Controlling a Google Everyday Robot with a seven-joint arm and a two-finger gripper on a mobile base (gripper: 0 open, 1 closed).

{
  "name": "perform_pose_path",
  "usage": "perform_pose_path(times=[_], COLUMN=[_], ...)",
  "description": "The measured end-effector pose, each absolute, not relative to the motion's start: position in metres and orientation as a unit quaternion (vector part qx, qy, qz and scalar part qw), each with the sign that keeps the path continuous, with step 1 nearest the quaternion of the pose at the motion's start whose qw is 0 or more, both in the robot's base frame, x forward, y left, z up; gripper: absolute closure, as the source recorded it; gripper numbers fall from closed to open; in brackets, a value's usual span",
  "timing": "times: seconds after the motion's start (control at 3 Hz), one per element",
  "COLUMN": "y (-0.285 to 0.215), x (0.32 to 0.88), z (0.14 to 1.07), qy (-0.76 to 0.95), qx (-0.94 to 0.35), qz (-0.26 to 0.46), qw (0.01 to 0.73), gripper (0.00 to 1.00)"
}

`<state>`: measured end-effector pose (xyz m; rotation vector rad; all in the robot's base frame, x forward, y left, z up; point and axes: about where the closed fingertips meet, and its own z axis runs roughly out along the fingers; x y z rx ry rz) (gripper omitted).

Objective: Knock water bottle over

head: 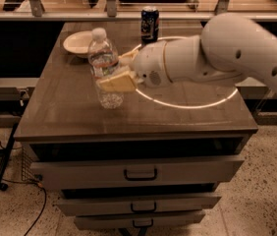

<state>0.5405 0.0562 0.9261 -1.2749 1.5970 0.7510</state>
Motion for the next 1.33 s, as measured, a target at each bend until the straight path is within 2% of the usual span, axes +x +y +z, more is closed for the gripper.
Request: perform_pose_path(times=[0.33, 0.67, 1.33], y=[0.033, 0.014, -0.001], x=[0.552, 0.551, 0.560], z=[0.945, 1.005, 0.972], qy=[0.667, 0.689, 0.763], qx=[-0.503, -0.532, -0.589], qz=[0.273, 0.191, 0.073], qw=[0.477, 0.453, 0.256], gripper=[1.00, 1.00, 1.00])
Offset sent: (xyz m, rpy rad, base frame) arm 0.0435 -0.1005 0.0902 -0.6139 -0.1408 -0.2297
